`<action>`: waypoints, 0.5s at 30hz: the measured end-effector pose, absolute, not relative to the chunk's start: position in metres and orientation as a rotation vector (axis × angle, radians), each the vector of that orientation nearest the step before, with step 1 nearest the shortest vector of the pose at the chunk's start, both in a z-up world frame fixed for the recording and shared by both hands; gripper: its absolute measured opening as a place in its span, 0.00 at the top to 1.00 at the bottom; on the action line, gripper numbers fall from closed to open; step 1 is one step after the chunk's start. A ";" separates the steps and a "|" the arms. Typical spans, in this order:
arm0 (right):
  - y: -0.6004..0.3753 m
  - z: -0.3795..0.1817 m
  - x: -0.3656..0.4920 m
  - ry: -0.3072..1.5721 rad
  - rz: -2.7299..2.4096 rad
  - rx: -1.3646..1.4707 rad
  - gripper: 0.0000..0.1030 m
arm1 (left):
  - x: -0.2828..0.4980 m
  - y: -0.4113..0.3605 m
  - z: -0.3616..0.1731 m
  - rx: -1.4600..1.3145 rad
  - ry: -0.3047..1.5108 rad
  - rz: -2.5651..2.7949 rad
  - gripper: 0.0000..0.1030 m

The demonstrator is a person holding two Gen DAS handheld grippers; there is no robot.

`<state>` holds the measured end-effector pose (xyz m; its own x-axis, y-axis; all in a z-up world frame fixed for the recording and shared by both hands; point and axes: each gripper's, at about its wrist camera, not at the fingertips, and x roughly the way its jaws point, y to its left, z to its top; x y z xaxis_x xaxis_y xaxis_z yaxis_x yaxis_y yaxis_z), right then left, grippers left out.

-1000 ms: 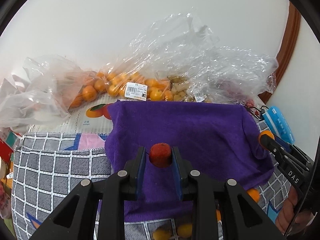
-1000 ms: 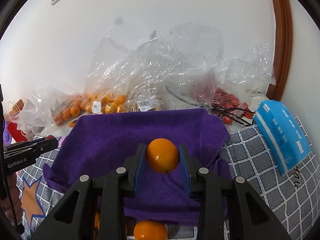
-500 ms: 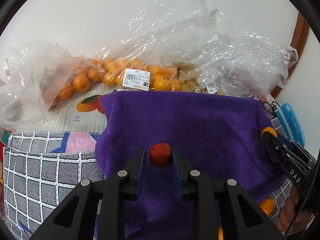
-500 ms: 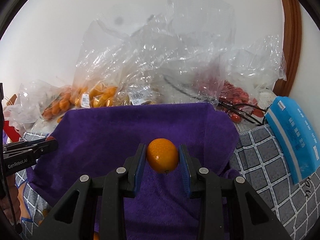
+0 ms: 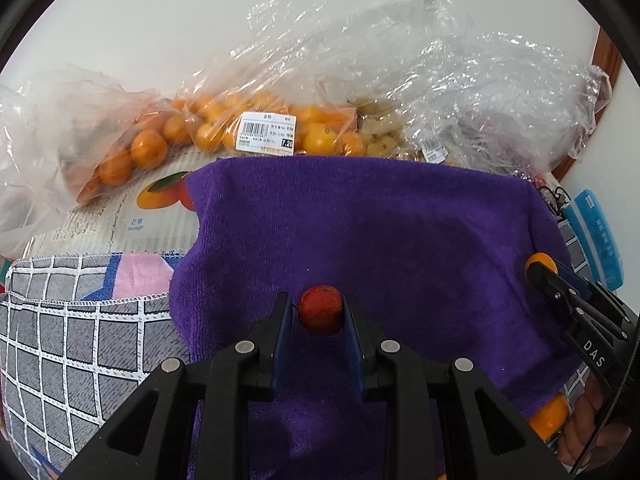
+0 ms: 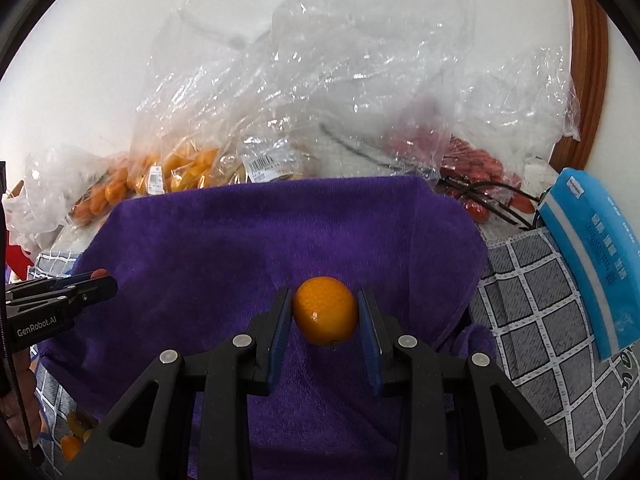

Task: Organize fruits
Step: 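Carry the red tomato with the left tool while the right tool carries the orange over the towel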

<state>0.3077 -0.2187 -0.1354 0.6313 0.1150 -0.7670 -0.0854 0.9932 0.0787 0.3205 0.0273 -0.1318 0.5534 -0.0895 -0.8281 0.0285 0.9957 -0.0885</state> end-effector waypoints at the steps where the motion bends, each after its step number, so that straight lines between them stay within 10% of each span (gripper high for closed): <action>1: -0.219 -0.136 0.308 0.884 0.115 0.035 0.68 | 0.321 0.027 -0.133 -0.066 0.987 -0.070 0.76; 15: -0.217 -0.144 0.312 0.929 0.127 0.032 0.68 | 0.324 0.024 -0.145 -0.061 1.021 -0.074 0.76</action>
<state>0.3119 -0.2169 -0.1442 0.5920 0.1225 -0.7966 -0.0951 0.9921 0.0819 0.3239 0.0237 -0.1455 0.5207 -0.0905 -0.8489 0.0332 0.9958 -0.0858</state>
